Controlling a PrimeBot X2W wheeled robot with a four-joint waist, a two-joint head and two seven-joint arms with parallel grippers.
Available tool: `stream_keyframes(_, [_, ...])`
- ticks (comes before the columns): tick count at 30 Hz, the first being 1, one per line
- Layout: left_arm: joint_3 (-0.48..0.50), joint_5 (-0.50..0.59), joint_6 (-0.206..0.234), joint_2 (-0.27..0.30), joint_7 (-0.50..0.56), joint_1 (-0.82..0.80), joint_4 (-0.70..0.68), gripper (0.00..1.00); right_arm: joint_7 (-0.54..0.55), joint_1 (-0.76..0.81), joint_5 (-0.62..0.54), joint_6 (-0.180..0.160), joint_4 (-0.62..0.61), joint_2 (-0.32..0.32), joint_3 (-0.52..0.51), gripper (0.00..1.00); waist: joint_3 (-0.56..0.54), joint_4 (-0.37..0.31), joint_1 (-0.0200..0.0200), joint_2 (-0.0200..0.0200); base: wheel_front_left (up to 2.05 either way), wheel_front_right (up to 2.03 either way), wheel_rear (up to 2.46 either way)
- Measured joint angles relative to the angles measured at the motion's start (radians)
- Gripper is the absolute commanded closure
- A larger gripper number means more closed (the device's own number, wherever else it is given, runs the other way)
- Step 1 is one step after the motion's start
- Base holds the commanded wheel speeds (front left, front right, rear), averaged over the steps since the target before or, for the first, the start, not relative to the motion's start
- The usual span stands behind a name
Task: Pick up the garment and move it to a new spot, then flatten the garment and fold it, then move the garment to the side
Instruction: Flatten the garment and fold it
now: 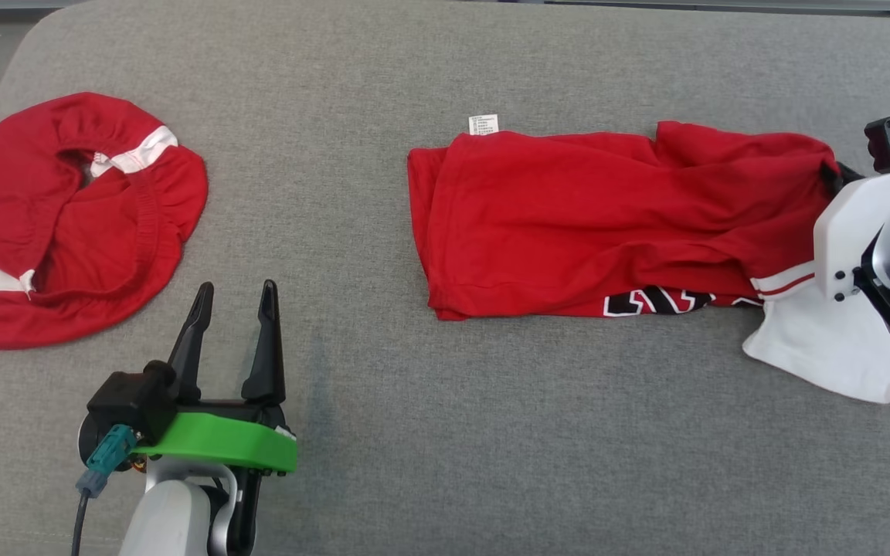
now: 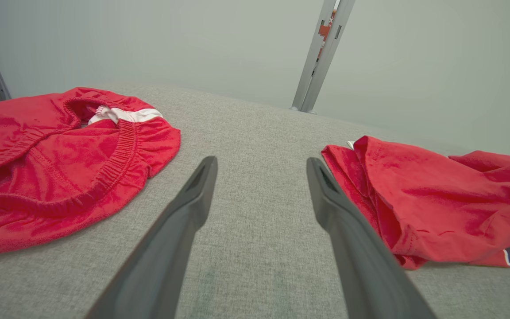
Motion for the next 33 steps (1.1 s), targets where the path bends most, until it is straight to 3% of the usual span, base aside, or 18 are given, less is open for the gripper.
stream_keyframes(8, [0.0,-0.016,0.0,-0.001,0.0,-0.001,-0.001,0.0,-0.155,-0.059,-0.141,0.0,0.076,0.035,-0.046,1.0,0.018,0.037,0.0,0.0,0.0,0.0,0.0])
stream_keyframes(9, [0.001,-0.017,0.0,-0.001,0.0,-0.001,-0.001,0.0,-0.172,-0.065,-0.148,0.0,0.086,0.042,-0.044,0.27,0.019,0.039,0.0,0.0,0.0,0.0,0.0])
stream_keyframes(10, [0.002,-0.017,0.0,-0.001,0.0,-0.001,-0.001,0.0,-0.18,-0.068,-0.151,0.0,0.098,0.051,-0.043,0.0,0.02,0.04,0.0,0.0,0.0,0.0,0.0])
stream_keyframes(17, [0.018,-0.016,0.0,-0.002,0.0,-0.001,-0.002,0.0,-0.28,-0.067,-0.168,0.0,0.119,0.07,-0.063,0.0,0.001,0.021,0.0,0.0,0.0,0.0,0.0])
stream_keyframes(21, [0.031,-0.014,0.0,-0.002,0.0,0.003,-0.003,0.0,-0.375,-0.023,-0.171,0.0,0.067,0.085,-0.107,0.0,-0.024,0.006,0.0,0.0,0.0,0.0,0.0])
stream_keyframes(28, [0.065,0.018,0.0,-0.002,0.0,0.028,-0.005,0.0,-0.558,0.149,-0.189,0.0,-0.08,0.166,-0.206,0.0,-0.084,-0.037,0.0,0.0,0.0,0.0,0.0])
stream_keyframes(33, [0.086,0.036,0.0,-0.002,0.0,0.045,-0.01,0.0,-0.623,0.279,-0.208,0.0,-0.153,0.218,-0.217,0.0,-0.12,-0.07,0.0,0.0,0.0,0.0,0.0])
